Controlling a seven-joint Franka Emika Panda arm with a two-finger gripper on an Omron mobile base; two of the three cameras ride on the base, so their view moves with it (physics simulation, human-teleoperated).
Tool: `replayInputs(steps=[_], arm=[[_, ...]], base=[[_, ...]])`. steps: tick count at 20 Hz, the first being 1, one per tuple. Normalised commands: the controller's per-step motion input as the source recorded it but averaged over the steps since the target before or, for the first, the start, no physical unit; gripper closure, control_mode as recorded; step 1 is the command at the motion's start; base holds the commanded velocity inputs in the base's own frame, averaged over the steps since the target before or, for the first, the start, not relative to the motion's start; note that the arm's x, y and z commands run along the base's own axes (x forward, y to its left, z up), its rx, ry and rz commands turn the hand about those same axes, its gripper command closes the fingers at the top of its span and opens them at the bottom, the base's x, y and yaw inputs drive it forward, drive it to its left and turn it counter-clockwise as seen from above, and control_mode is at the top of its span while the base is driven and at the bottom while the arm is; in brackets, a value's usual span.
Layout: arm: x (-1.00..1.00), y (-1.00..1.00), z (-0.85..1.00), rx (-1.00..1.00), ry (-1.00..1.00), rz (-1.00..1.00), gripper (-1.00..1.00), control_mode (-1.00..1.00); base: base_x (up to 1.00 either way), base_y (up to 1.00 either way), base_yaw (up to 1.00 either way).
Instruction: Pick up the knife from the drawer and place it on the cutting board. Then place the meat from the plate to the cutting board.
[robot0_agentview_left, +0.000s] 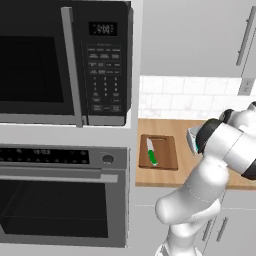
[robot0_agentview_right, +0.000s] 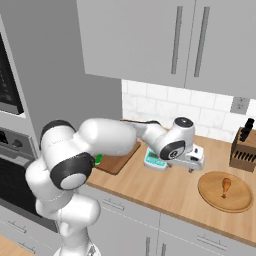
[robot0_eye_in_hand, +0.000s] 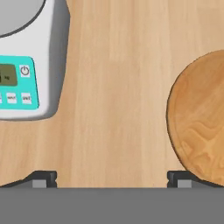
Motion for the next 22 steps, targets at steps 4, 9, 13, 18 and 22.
replayInputs(steps=[4, 9, 13, 18, 22], arm=[[0.0, -0.48, 0.0, 0.0, 0.0, 0.0, -1.0, -1.0], [0.0, -0.55, 0.0, 0.0, 0.0, 0.0, -1.0, -1.0], [0.0, -0.48, 0.0, 0.0, 0.0, 0.0, -1.0, -1.0], [-0.01, -0.53, 0.0, 0.0, -0.02, -0.01, -1.0, -1.0], [0.0, -0.44, 0.0, 0.0, 0.0, -0.01, -1.0, -1.0]], base=[[0.0, 0.0, 0.0], [0.0, 0.0, 0.0], [0.0, 0.0, 0.0], [0.0, 0.0, 0.0], [0.0, 0.0, 0.0]])
